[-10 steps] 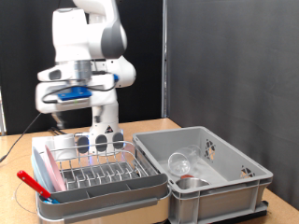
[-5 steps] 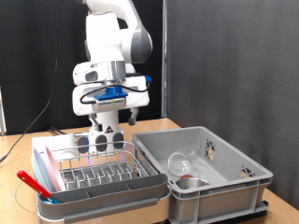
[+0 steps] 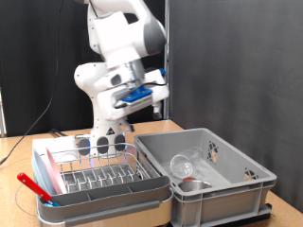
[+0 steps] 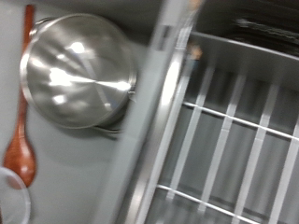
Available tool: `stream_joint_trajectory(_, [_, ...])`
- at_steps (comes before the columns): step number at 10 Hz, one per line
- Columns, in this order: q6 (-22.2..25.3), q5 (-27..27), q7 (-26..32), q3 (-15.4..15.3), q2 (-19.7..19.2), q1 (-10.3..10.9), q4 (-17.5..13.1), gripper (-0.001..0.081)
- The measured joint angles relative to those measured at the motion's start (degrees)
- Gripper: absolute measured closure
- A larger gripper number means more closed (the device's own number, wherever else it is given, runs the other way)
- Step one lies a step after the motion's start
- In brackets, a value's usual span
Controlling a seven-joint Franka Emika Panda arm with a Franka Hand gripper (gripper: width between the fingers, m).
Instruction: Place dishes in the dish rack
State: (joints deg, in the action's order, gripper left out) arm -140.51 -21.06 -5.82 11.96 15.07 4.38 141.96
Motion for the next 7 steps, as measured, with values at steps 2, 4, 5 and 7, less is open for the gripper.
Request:
stream_joint_trajectory(2, [2.08,2.69,-2.46,-3.02,-0.39,0.99,-0.33,0.0003])
stream_joint_trajectory(4, [0.29,11.03,-10.71,-7.68,-0.98,0.96,-0.14,0.0003])
stream_joint_trajectory(5, [-1.58,11.99,-13.73,-9.72,-1.5,1.17,-0.05,0.0003])
stream_joint_trajectory(7, [-2.7,11.98,-14.7,-10.71,-1.87,1.26,0.05,0.0003])
